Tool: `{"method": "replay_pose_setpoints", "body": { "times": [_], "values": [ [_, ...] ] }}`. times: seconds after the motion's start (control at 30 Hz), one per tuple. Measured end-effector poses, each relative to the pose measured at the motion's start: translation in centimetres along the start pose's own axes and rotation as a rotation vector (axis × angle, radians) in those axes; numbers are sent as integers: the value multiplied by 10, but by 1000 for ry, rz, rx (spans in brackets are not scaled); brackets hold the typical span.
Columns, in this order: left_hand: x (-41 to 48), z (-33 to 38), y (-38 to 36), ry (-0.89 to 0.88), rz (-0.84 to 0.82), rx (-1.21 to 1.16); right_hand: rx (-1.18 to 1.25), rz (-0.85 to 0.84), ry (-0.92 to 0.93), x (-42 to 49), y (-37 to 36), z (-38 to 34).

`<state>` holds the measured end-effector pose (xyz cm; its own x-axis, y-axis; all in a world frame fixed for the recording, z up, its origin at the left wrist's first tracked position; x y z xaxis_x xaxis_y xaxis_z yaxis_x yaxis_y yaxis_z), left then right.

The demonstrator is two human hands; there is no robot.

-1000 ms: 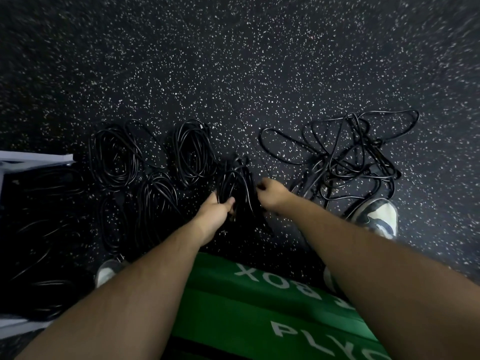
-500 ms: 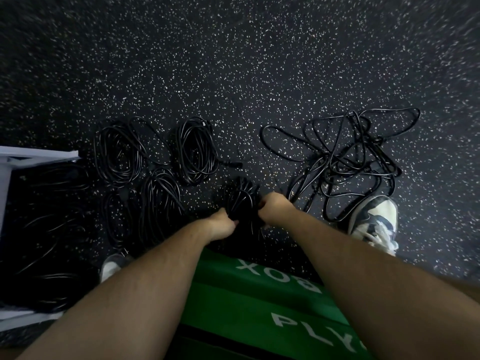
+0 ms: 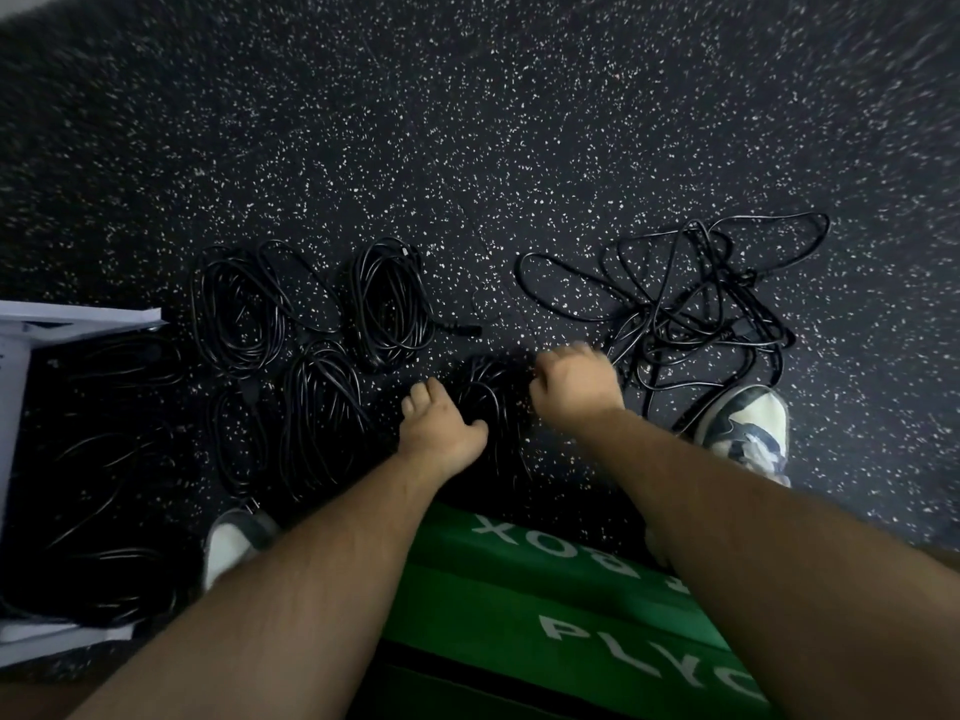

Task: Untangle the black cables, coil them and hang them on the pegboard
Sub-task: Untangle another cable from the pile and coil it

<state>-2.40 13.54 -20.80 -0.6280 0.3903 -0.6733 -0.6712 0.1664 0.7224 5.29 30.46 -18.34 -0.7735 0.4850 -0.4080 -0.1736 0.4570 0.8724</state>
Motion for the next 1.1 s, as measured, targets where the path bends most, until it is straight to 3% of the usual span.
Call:
{"method": "replay_pose_setpoints", "body": {
  "times": [0.07,0.13,0.23,0.3,0.47,0.6,0.8,1.1],
  "values": [
    [-9,22,20,-145,205,105,-57,156,-96,1,24,26],
    [-18,57,32,-338,335,179,-22,166,-324,5,35,73],
    [-21,117,26,-525,300,229,214,-39,-648,0,14,142],
    [-18,151,14,-548,191,215,342,-80,-690,0,5,160],
    [-14,184,-7,-513,-45,193,346,-14,-662,5,4,164],
    [-19,177,10,-483,-71,128,395,67,-537,6,29,146],
    [-40,189,84,-437,26,-119,645,418,-436,-26,182,118],
    [-179,252,297,-757,393,-356,786,669,-100,-134,445,45]
  ]
}}
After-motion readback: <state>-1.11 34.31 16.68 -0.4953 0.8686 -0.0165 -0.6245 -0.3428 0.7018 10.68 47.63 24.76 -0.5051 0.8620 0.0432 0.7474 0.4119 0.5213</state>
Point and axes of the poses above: each hand's wrist, its own x-axis towards the middle knuckle, its own y-axis out of the back of the hand, z = x × y, the point moved 10 cm from there along x, towards the middle knuckle, and after that the axes turned 8 degrees about x, right-handed, at the moved point
